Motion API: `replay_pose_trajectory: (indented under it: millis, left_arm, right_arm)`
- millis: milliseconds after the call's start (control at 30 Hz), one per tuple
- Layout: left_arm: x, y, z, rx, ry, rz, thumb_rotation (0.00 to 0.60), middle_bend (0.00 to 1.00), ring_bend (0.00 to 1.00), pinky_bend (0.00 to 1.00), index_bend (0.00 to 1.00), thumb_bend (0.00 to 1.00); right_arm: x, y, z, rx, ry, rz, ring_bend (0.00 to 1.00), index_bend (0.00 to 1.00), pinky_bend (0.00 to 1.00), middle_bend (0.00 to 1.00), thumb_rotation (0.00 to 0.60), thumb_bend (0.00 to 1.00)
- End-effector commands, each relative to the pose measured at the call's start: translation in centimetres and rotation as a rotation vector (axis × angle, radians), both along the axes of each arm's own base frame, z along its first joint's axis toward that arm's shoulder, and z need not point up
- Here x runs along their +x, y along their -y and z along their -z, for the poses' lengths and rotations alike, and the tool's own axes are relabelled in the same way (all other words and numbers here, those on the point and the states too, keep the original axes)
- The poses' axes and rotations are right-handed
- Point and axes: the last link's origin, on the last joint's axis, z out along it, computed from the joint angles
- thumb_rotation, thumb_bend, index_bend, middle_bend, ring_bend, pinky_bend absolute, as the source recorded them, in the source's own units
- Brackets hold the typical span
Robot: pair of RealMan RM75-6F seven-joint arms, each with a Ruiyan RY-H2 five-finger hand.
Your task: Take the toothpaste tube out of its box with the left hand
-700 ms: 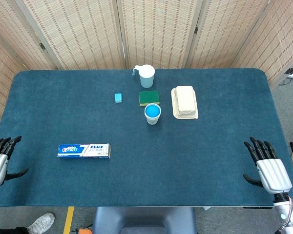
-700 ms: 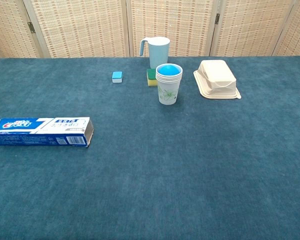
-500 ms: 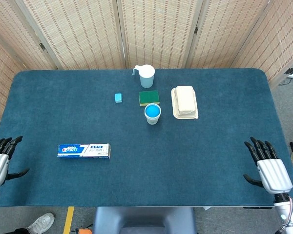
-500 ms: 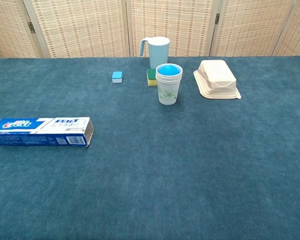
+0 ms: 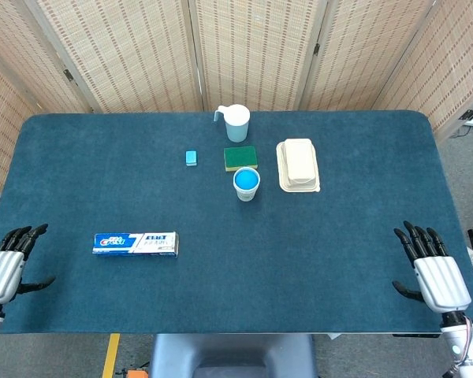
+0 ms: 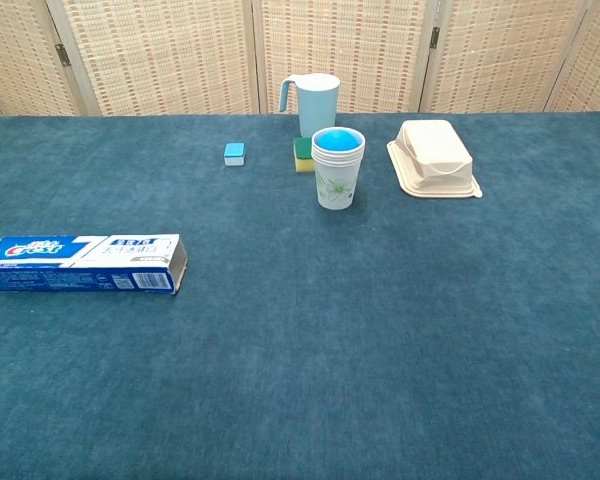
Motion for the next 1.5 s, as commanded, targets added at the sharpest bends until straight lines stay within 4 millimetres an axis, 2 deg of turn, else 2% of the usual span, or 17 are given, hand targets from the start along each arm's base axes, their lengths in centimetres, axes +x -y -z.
replay_pose_trajectory:
  millis: [33, 167, 333, 500, 600, 1000, 1267, 1500]
  left_arm:
    - [1.0, -0.9, 1.1, -0.090, -0.039, -0.037, 0.600, 0.22, 0.14, 0.15, 0.13, 0.12]
    - [2.4, -2.8, 2.1, -0.144, -0.063, -0.053, 0.600, 0.22, 0.14, 0.15, 0.15, 0.12]
    - [3.1, -5.4, 3.1, -0.202, -0.084, -0.117, 0.600, 0.23, 0.17, 0.19, 0.24, 0.12]
    - [3.2, -7.8, 3.7, -0.200, -0.061, -0.179, 0.600, 0.25, 0.19, 0.22, 0.21, 0.12]
    - [3.2, -8.5, 4.4, -0.213, -0.054, -0.212, 0.600, 0.26, 0.19, 0.22, 0.20, 0.12]
    - [3.9, -10.5, 7.6, -0.262, -0.037, -0.270, 0.600, 0.26, 0.20, 0.23, 0.20, 0.12]
    - [3.5, -11.1, 8.3, -0.248, -0.036, -0.288, 0.600, 0.32, 0.26, 0.25, 0.25, 0.12]
    - [4.4, -10.9, 9.0, -0.256, -0.028, -0.272, 0.600, 0.33, 0.27, 0.26, 0.26, 0.12]
  right_arm:
    - [0.0, 0.0, 0.0, 0.005, 0.001, -0.003, 0.00, 0.00, 0.00, 0.00, 0.600, 0.22]
    - [0.1, -0.2, 0.0, 0.011, 0.004, -0.010, 0.00, 0.00, 0.00, 0.00, 0.600, 0.22]
    - [0.0, -0.2, -0.2, 0.009, 0.011, -0.010, 0.00, 0.00, 0.00, 0.00, 0.600, 0.22]
    - [0.0, -0.1, -0.3, 0.007, 0.013, -0.010, 0.00, 0.00, 0.00, 0.00, 0.600, 0.22]
    - [-0.1, 0.0, -0.3, 0.009, 0.013, -0.007, 0.00, 0.00, 0.00, 0.00, 0.600, 0.22]
    - [0.0, -0.3, -0.5, 0.006, 0.017, -0.015, 0.00, 0.00, 0.00, 0.00, 0.600, 0.22]
    - [-0.1, -0.3, -0.6, 0.002, 0.021, -0.017, 0.00, 0.00, 0.00, 0.00, 0.600, 0.22]
    - [0.0, -0.3, -0.5, 0.006, 0.018, -0.019, 0.00, 0.00, 0.00, 0.00, 0.600, 0.22]
